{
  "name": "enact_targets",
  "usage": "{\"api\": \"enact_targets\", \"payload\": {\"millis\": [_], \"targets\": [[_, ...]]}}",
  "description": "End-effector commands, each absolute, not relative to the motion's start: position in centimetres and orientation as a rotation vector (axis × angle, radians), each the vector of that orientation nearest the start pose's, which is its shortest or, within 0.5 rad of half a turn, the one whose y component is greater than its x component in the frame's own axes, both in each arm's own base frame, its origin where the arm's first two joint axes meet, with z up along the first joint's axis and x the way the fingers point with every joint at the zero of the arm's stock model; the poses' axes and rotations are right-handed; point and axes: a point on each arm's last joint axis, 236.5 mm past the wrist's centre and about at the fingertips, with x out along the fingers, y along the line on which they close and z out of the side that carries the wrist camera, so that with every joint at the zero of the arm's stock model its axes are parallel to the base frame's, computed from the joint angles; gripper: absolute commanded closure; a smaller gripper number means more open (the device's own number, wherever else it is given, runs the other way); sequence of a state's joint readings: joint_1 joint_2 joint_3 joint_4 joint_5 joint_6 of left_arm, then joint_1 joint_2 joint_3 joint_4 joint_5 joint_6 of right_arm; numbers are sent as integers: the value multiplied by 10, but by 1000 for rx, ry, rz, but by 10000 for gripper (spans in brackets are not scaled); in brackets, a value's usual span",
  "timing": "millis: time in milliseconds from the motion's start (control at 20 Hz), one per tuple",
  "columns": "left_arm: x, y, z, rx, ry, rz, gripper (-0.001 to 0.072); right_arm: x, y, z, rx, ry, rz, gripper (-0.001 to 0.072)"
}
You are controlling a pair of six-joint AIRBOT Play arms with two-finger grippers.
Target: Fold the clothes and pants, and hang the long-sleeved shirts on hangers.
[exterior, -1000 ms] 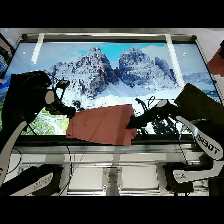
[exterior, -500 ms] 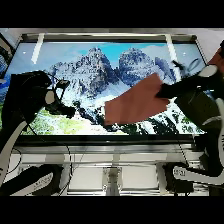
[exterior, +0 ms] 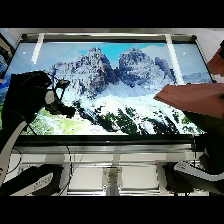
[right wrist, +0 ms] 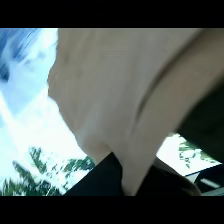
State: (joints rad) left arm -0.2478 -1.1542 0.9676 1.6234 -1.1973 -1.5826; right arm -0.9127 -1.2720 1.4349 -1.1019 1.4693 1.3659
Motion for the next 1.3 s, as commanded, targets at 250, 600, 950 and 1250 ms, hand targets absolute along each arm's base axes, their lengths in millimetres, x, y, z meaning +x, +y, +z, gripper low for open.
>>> {"api": "enact_targets", "payload": {"millis": [250, 600, 950, 1250], "targets": [[314, -67, -16, 211, 1369, -171, 118, 234, -329, 90, 617, 1039, -687, 703], [314, -67, -16, 211, 1369, -171, 119, 197, -372, 41, 604, 1185, -895, 703], [315, -68, -16, 211, 1366, -171, 119, 208, -383, 18, 613, 1181, -879, 132], [315, -68, -16, 210, 1366, -171, 119, 293, -307, 86, 535, 942, -529, 290]]}}
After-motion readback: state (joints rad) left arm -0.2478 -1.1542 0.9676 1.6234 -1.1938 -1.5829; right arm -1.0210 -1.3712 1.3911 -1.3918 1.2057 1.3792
